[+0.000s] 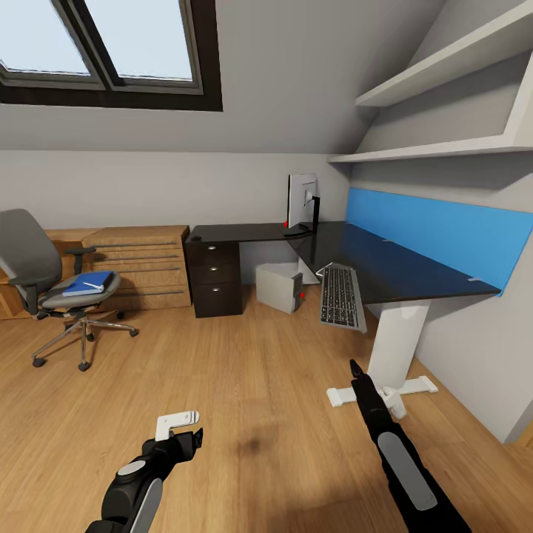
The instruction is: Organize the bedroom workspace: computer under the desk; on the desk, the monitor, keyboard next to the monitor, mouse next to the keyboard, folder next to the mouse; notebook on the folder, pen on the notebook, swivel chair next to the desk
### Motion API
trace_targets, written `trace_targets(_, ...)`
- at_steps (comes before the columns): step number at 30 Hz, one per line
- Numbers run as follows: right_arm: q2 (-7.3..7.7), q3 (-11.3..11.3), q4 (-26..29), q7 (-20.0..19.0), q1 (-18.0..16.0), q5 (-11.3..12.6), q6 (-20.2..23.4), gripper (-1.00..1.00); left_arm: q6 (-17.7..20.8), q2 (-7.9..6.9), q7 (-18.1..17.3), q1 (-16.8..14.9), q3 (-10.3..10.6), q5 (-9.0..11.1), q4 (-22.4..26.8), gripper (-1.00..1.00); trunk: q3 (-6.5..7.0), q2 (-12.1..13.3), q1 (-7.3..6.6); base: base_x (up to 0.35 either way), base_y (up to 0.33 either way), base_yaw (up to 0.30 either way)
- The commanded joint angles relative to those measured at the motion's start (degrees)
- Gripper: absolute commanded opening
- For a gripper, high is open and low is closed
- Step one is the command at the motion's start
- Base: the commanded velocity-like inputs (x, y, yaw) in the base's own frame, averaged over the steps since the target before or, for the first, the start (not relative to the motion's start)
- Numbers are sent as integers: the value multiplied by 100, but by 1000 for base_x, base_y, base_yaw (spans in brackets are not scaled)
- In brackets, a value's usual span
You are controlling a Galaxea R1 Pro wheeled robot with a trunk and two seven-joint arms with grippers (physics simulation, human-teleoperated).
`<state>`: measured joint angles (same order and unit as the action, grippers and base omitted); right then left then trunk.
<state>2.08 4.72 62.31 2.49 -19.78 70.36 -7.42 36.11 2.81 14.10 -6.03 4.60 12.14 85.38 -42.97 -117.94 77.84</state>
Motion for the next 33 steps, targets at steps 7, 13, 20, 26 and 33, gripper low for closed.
trace_targets(7,-320,-287,269,-257,-4,959,-227,100,22,-4,47,-3,6,61,-12,100,-6,-3,-1,0,0,0)
trace_targets(13,-400,-331,316,-583,-3,1359,-256,100,27,-8,41,-3,6,67,-31,100,-6,-3,-1,0,0,0)
trace_targets(20,-417,-328,318,-1042,-2,1413,-283,100,22,-17,33,-3,6,71,-135,100,-6,-3,-1,165,0,0)
trace_targets(26,-416,-326,312,-1154,-4,1404,-286,100,27,-18,31,-3,6,69,-161,100,-6,-3,-1,66,0,0)
trace_targets(33,-414,-341,302,-1147,-6,1416,-286,100,16,-18,31,-3,6,63,-217,100,-6,-3,-1,130,0,0)
